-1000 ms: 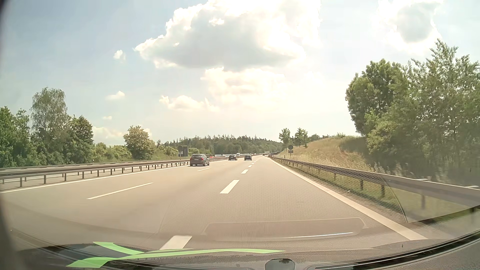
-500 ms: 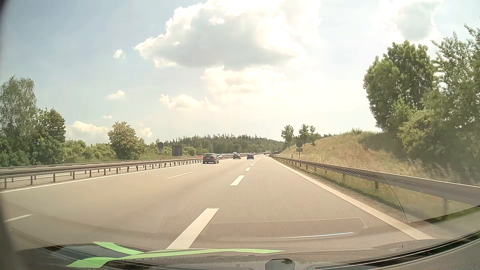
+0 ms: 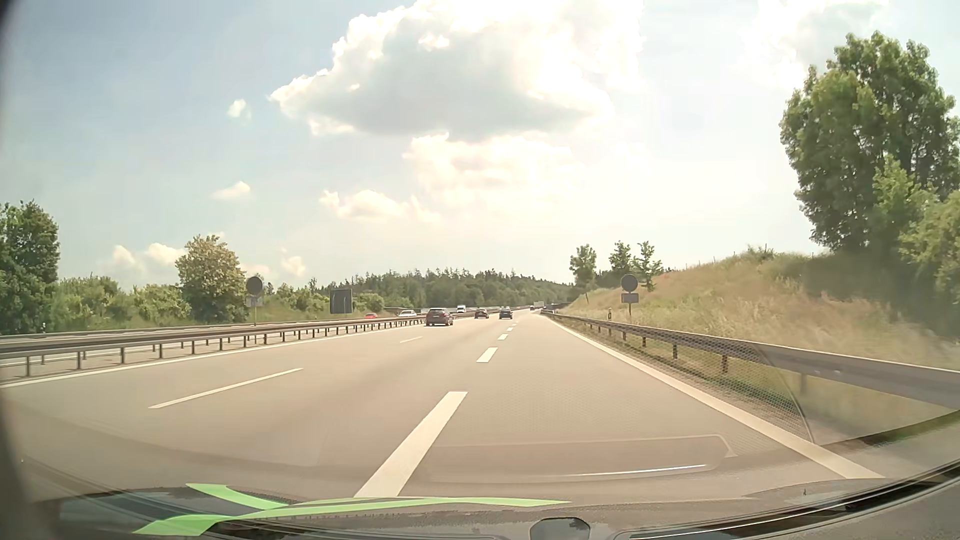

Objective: Follow the waypoints while adhering to traffic rules and regulations

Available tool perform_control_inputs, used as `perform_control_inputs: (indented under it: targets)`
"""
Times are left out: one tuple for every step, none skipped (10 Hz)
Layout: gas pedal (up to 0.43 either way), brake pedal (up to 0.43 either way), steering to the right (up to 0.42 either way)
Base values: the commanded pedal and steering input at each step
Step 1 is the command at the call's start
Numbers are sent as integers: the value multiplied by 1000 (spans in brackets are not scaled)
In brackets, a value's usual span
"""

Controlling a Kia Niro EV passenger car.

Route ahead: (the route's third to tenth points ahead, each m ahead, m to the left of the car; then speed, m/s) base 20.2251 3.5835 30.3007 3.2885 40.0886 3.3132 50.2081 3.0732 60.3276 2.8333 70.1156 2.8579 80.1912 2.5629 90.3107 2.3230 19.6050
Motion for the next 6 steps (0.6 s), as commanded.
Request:
perform_control_inputs:
  targets:
    - [429, 0, -8]
    - [429, 0, -9]
    - [429, 0, -9]
    - [429, 0, -9]
    - [429, 0, -9]
    - [429, 0, -10]
